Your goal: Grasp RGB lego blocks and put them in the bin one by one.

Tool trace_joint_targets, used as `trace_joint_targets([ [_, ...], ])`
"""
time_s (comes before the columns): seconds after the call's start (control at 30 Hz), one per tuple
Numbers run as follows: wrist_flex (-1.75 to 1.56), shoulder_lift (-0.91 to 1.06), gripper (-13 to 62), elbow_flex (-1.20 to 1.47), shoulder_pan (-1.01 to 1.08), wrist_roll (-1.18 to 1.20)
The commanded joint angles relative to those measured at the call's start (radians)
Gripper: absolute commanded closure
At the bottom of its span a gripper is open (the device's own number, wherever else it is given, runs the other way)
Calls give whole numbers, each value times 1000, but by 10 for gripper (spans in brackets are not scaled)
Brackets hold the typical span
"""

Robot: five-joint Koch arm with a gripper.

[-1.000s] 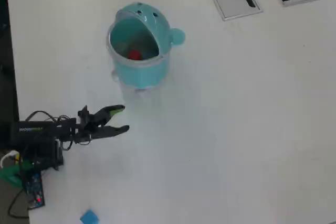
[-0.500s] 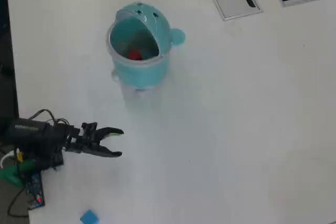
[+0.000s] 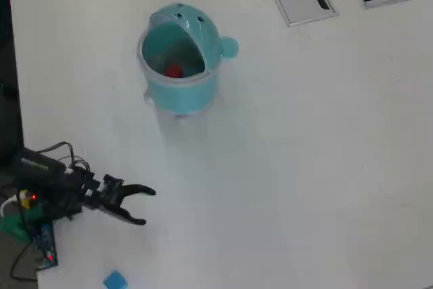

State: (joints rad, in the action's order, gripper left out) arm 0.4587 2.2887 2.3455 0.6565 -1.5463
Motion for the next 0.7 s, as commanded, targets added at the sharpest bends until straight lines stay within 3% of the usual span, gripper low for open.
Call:
trace_joint_targets([
  [0.0,3,25,165,-87,34,3],
  [0.67,115,-319,183,-261,397,5],
])
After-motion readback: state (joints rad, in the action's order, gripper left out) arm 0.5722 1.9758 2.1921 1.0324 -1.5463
